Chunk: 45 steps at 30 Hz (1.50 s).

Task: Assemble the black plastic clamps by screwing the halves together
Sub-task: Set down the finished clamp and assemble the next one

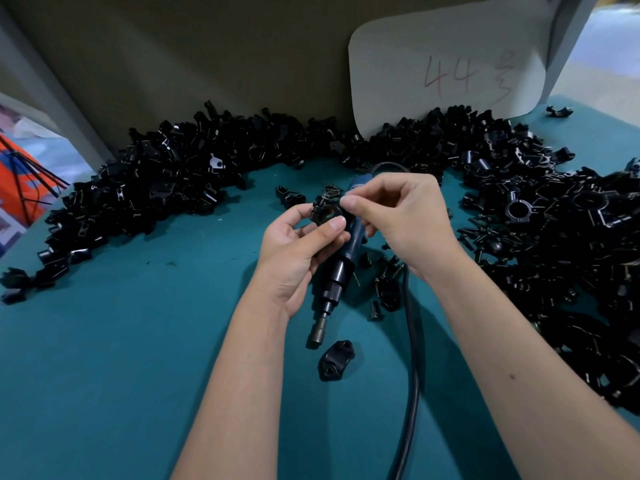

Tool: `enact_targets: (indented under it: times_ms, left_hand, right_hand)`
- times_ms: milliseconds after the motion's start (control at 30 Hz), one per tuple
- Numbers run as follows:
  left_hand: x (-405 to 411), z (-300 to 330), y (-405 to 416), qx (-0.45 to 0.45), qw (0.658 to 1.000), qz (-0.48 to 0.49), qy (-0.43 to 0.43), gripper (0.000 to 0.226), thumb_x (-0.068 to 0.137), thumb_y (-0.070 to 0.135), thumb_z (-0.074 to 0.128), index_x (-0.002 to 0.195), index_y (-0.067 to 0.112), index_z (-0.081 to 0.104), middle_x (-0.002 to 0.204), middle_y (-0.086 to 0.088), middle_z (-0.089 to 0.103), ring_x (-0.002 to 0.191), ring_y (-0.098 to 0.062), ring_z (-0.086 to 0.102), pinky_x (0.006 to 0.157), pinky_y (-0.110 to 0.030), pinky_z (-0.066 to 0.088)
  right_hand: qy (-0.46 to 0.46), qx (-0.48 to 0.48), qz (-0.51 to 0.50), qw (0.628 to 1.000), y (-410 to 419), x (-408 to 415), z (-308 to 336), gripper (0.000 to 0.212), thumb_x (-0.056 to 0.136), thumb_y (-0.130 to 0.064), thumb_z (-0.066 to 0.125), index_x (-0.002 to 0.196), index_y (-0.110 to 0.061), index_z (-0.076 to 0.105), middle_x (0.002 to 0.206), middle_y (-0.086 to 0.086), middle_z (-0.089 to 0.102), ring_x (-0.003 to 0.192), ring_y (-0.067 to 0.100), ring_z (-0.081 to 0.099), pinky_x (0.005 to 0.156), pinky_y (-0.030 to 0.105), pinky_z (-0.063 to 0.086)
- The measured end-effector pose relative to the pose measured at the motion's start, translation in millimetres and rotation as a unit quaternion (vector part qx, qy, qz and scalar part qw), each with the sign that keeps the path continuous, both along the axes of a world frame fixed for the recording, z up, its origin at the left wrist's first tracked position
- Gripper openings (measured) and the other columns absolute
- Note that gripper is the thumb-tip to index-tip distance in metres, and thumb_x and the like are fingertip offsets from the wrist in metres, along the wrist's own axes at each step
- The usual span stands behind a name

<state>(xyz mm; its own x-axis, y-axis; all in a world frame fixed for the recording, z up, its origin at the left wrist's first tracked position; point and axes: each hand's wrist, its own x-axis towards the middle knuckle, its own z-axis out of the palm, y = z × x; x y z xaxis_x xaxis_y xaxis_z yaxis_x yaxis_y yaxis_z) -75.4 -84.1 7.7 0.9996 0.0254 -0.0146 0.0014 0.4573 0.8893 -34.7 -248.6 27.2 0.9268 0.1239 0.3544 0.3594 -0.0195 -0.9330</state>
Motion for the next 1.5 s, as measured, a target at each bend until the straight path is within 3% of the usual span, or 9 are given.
enact_targets:
  times_ms: [167, 367, 500, 633, 800, 1067, 1200, 1300, 1500]
  left_hand:
    - [0, 2, 1, -0.059, 0.998, -0.001, 0.018, 0.053, 0.075, 0.009, 0.082, 0.124, -0.002, 0.063, 0.096, -0.011, 0.076, 0.074, -0.013, 0.072, 0.069, -0.02, 0.059]
    - [-2, 3, -6, -0.112, 0.992, -0.061, 0.013, 0.034, 0.079, 0.011, 0.081, 0.111, 0.003, 0.069, 0.097, -0.012, 0.075, 0.074, -0.01, 0.069, 0.069, -0.018, 0.059]
    - [0, 3, -6, -0.15, 0.987, -0.06, 0.013, 0.04, 0.078, 0.011, 0.082, 0.113, 0.001, 0.067, 0.106, -0.02, 0.072, 0.076, -0.011, 0.07, 0.069, -0.017, 0.059]
    - [0, 1, -4, -0.141, 0.988, -0.057, 0.009, 0.037, 0.078, 0.012, 0.082, 0.112, 0.002, 0.071, 0.1, -0.014, 0.073, 0.075, -0.01, 0.07, 0.068, -0.016, 0.058]
    - [0, 0, -5, -0.127, 0.991, -0.049, 0.011, 0.025, 0.082, 0.012, 0.079, 0.104, 0.004, 0.07, 0.092, -0.012, 0.075, 0.074, -0.011, 0.072, 0.068, -0.015, 0.058]
    - [-4, 5, 1, -0.216, 0.969, -0.089, 0.082, 0.021, 0.07, 0.009, 0.085, 0.087, -0.002, 0.08, 0.099, -0.021, 0.074, 0.072, -0.016, 0.07, 0.059, -0.015, 0.057]
    - [-6, 7, 0, -0.22, 0.967, -0.092, 0.091, 0.015, 0.073, 0.006, 0.082, 0.084, -0.003, 0.078, 0.097, -0.021, 0.072, 0.073, -0.018, 0.07, 0.06, -0.015, 0.057]
    - [-6, 8, -2, -0.21, 0.969, -0.09, 0.095, 0.012, 0.076, 0.005, 0.079, 0.084, -0.004, 0.077, 0.098, -0.023, 0.072, 0.074, -0.018, 0.071, 0.06, -0.016, 0.058]
    - [-8, 11, 1, -0.172, 0.978, -0.083, 0.082, 0.015, 0.074, 0.006, 0.082, 0.087, -0.001, 0.08, 0.102, -0.021, 0.074, 0.074, -0.019, 0.071, 0.061, -0.016, 0.057]
  right_hand:
    - [0.055, 0.038, 0.069, 0.995, -1, 0, 1, 0.012, 0.097, -0.016, 0.072, 0.093, -0.01, 0.081, 0.073, 0.008, 0.064, 0.063, 0.018, 0.05, 0.053, 0.024, 0.043]
    - [0.127, 0.111, 0.109, 0.98, -1, -1, 4, 0.014, 0.082, -0.027, 0.082, 0.075, -0.02, 0.072, 0.071, 0.002, 0.055, 0.058, 0.009, 0.043, 0.047, 0.019, 0.035]
    - [0.161, 0.174, 0.18, 0.955, 1, -6, 3, 0.021, 0.09, -0.027, 0.07, 0.101, -0.013, 0.079, 0.086, 0.005, 0.06, 0.066, 0.01, 0.05, 0.057, 0.023, 0.037]
    - [0.164, 0.184, 0.12, 0.962, 10, -10, 6, 0.01, 0.092, -0.016, 0.072, 0.092, -0.007, 0.077, 0.084, 0.005, 0.072, 0.064, 0.009, 0.062, 0.054, 0.02, 0.046]
    - [0.153, 0.164, 0.044, 0.973, 17, -10, 3, 0.013, 0.091, -0.015, 0.077, 0.082, -0.007, 0.073, 0.082, 0.012, 0.063, 0.061, 0.011, 0.053, 0.049, 0.02, 0.042]
    - [0.103, 0.112, 0.168, 0.974, 3, -9, 8, 0.02, 0.104, -0.014, 0.058, 0.102, -0.007, 0.077, 0.095, 0.006, 0.07, 0.072, 0.01, 0.057, 0.055, 0.02, 0.038]
    - [0.165, 0.156, 0.151, 0.962, 8, -11, 8, 0.011, 0.084, -0.023, 0.076, 0.082, -0.013, 0.072, 0.074, 0.0, 0.068, 0.06, 0.007, 0.057, 0.05, 0.017, 0.039]
    - [0.184, 0.188, 0.128, 0.956, 11, -11, 5, 0.033, 0.076, -0.027, 0.081, 0.068, -0.016, 0.051, 0.058, -0.005, 0.054, 0.05, 0.006, 0.05, 0.049, 0.019, 0.04]
    - [0.169, 0.198, 0.177, 0.949, 10, -10, 5, 0.018, 0.09, -0.029, 0.071, 0.092, -0.013, 0.063, 0.075, -0.002, 0.056, 0.064, 0.009, 0.053, 0.062, 0.024, 0.054]
